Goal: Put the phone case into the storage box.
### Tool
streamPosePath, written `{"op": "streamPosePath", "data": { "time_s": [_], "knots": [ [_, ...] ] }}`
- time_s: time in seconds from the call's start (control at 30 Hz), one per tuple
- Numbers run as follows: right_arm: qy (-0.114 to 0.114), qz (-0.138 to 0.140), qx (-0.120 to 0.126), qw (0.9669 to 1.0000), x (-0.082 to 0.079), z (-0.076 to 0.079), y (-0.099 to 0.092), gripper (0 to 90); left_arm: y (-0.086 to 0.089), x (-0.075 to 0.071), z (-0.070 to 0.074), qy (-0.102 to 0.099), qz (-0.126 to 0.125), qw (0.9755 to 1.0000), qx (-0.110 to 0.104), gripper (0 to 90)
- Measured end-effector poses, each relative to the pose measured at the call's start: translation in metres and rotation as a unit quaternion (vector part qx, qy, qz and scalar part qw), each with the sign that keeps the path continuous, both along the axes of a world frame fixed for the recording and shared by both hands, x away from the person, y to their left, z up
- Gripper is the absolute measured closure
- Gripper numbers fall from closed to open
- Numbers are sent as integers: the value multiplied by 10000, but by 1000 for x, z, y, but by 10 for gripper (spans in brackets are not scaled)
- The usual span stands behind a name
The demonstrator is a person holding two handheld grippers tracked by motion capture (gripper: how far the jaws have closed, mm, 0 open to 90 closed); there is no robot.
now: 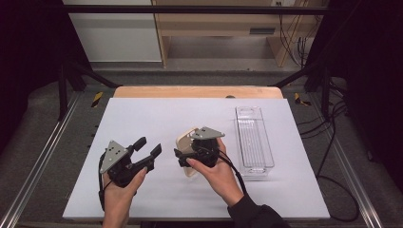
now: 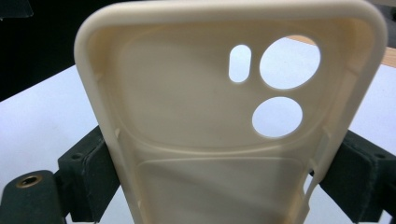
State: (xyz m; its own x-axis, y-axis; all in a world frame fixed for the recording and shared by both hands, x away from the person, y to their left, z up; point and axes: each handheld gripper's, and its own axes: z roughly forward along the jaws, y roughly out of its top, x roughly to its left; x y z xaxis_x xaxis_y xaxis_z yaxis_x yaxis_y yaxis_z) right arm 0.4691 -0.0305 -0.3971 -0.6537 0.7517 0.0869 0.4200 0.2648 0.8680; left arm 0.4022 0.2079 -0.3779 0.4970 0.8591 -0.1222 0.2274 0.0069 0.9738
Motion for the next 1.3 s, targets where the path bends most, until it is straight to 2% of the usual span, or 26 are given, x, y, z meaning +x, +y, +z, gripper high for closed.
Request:
{"op": "streamPosePath", "data": {
  "time_s": [0.2,0.37,0.47,0.67,0.73,0.87,1.0,1.17,1.3],
  "knots": [
    [42,-138,73,9999,3,2,-5,108,10,2,-10,100,226,9995,221,218],
    [30,-265,190,9995,7,8,-15,109,25,2,-23,208,414,9981,396,152],
    [19,-329,262,9991,10,13,-22,108,35,1,-29,242,544,9974,400,127],
    [-73,-172,397,9990,17,25,-35,108,53,-4,-44,310,694,9961,454,116],
    [-94,-44,496,9987,19,28,-40,108,57,-6,-49,319,744,9956,479,116],
    [-113,20,532,9985,24,33,-48,108,66,-9,-55,305,812,9950,487,114],
    [-158,-77,505,9986,26,38,-55,108,72,-10,-59,260,894,9945,485,110],
    [-338,-429,446,9975,26,49,-60,108,76,-9,-63,256,956,9940,475,104],
    [-421,-414,477,9971,29,58,-62,108,77,-9,-64,248,969,9939,458,103]
  ]
}}
